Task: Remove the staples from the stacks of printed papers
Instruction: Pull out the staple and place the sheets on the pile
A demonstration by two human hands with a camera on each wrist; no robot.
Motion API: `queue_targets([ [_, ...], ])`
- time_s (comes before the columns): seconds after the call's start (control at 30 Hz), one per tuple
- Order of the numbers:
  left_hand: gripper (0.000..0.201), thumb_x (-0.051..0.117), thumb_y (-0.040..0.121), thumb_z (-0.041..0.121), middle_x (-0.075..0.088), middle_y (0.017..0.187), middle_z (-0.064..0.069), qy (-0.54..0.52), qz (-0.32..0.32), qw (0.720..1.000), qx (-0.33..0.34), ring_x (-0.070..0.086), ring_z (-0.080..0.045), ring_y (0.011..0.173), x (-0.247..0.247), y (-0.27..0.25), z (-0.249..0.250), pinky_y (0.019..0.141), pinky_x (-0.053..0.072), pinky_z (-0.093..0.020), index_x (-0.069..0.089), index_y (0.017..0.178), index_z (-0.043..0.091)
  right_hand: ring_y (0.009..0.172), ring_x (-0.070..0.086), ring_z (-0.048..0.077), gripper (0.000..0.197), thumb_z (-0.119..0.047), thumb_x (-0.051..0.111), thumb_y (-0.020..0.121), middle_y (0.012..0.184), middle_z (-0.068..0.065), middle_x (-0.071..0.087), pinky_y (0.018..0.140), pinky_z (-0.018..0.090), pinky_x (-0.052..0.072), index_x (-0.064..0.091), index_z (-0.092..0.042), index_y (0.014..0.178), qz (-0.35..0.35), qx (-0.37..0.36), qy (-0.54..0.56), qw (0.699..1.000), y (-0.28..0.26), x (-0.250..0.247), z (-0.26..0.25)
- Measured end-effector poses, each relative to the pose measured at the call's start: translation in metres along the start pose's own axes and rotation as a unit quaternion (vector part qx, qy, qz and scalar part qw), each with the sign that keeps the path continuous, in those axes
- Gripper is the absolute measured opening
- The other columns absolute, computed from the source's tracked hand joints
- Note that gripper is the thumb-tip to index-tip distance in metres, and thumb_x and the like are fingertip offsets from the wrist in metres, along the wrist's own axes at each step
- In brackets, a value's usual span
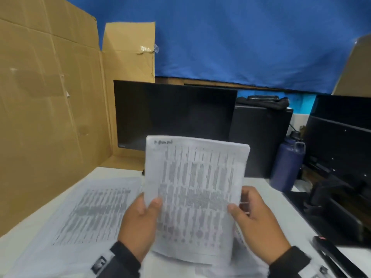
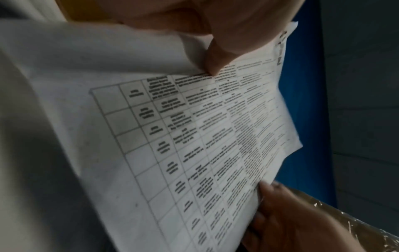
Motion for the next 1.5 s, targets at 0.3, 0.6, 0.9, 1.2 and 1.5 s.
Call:
queue_targets([
  [0.3,0.020,0.054,0.102,0.034,0.080,0.087,0.011,0.104,-0.010,0.994,-0.020,0.076,-0.024,0.089,-0.048,-0.003,0.034,0.085,0.059,-0.055,0.074,0.098,0.037,0.116,0.056,0.034,0.055,-0.063,0.052,0.085,0.131,0.009,0.059,0.098,0.045,0.047,0.058,-0.030,0.129,0.073,0.311,-0.413,0.853,-0.031,-0.195,0.164],
  [0.6,0.024,0.052,0.105,0.026,0.081,0.085,0.010,0.153,-0.109,0.981,-0.039,0.077,-0.009,0.075,-0.016,-0.019,0.009,0.080,0.061,-0.042,0.075,0.097,0.027,0.082,0.064,0.030,0.040,-0.047,0.057,0.094,0.084,0.011,0.066,0.081,0.041,0.051,0.063,-0.011,0.110,0.113,0.358,-0.319,0.870,-0.049,-0.198,0.200],
  [0.9,0.018,0.050,0.102,0.039,0.061,0.063,-0.002,0.309,-0.163,0.935,0.064,0.059,-0.010,0.054,0.015,-0.050,0.015,0.054,0.044,-0.025,0.054,0.085,0.035,0.091,0.073,0.026,0.037,-0.020,0.073,0.087,0.098,0.005,0.073,0.076,0.042,0.060,0.059,-0.013,0.120,0.297,0.107,0.368,0.875,-0.042,-0.162,0.053],
  [1.2,0.014,0.044,0.101,0.053,0.065,0.097,0.020,0.360,-0.198,0.904,0.122,0.060,0.002,0.090,0.050,-0.097,0.034,0.076,0.044,-0.006,0.054,0.106,0.045,0.092,0.076,0.015,0.043,-0.068,0.060,0.074,0.093,-0.009,0.078,0.089,0.044,0.054,0.059,-0.036,0.102,0.288,0.052,0.273,0.916,-0.059,-0.085,0.000],
  [1.5,0.007,0.045,0.101,0.049,0.066,0.096,0.014,0.315,-0.212,0.919,0.109,0.062,-0.003,0.097,0.061,-0.100,0.023,0.083,0.048,-0.015,0.050,0.096,0.046,0.082,0.073,0.006,0.057,-0.076,0.038,0.072,0.084,-0.007,0.078,0.082,0.035,0.048,0.057,-0.028,0.097,0.283,0.028,0.191,0.940,-0.069,-0.079,-0.016],
])
Point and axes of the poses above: each hand's wrist, its own y-axis towards the middle knuckle, its own x-axis out of the palm, z = x × y, the point moved 8 cm from there along y, towards the middle knuckle
